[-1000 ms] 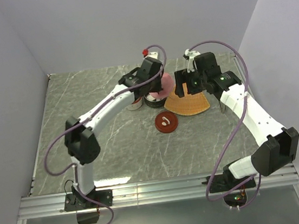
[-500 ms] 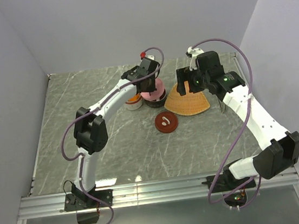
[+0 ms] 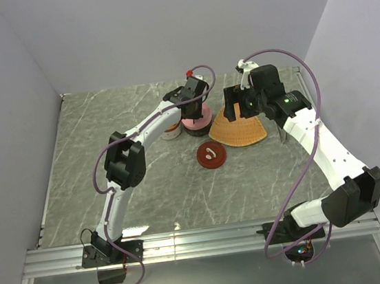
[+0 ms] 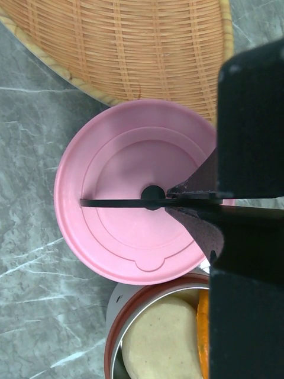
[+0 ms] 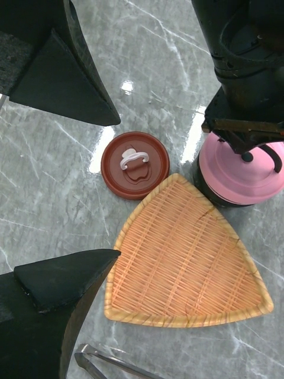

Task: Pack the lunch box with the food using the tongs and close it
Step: Put the lid back on the lunch box, then pick up the lid of the lunch box with the right arm, then put the lid back on the lunch box

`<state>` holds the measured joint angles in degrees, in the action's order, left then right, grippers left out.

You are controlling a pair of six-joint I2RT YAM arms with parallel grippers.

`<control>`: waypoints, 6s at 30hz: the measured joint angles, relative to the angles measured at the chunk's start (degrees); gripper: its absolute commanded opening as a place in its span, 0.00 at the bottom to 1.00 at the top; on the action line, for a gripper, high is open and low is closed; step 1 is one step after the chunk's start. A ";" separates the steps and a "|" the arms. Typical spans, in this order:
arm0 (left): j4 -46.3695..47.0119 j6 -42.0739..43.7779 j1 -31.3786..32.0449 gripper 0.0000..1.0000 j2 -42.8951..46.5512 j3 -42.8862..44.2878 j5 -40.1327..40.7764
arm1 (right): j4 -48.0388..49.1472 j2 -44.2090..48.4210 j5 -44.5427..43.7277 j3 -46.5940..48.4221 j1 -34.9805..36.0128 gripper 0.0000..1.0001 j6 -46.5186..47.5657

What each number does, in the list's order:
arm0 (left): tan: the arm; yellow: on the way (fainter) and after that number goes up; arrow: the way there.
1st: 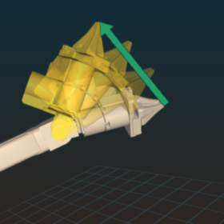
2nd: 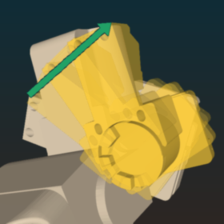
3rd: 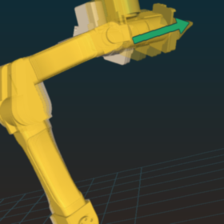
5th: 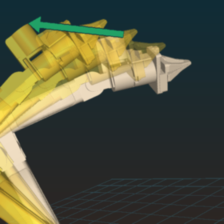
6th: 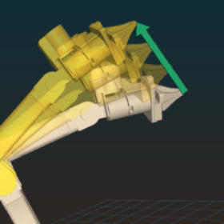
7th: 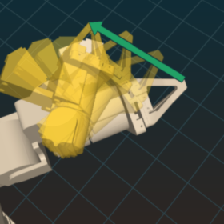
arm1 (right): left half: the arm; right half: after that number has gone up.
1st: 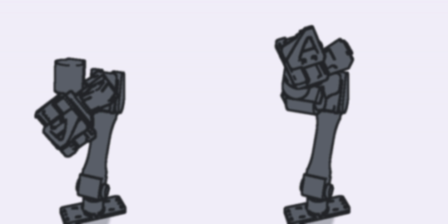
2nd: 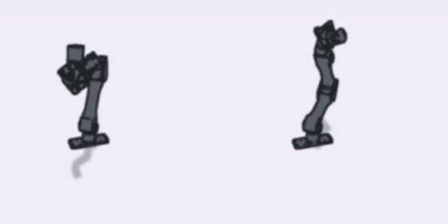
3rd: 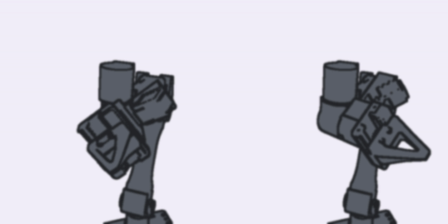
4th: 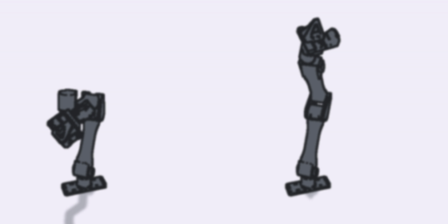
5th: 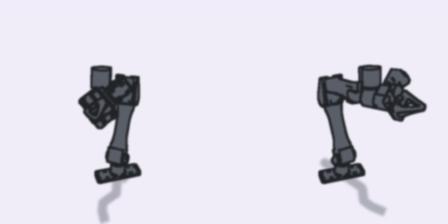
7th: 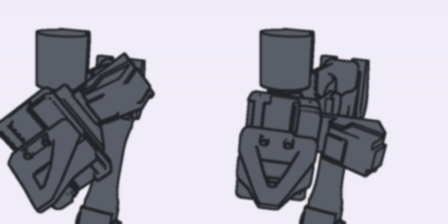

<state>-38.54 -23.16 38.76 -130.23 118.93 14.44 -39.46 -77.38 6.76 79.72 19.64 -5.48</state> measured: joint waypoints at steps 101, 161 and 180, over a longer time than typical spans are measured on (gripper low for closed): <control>25.79 -9.99 -17.33 0.89 68.89 -66.49 6.71 | 4.85 -4.15 3.30 -14.56 7.34 0.80 0.98; 17.70 -3.98 -24.76 0.96 71.60 -67.19 -4.31 | -0.35 -38.40 -7.56 39.63 21.42 0.00 -3.72; 17.62 -3.89 -24.76 0.95 73.02 -67.21 -4.74 | -6.71 -56.11 -10.36 51.65 20.61 0.00 -3.63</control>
<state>-20.93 -27.05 14.00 -57.21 51.72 9.69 -46.17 -133.49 -3.60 131.37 40.25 -9.10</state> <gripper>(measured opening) 0.956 0.137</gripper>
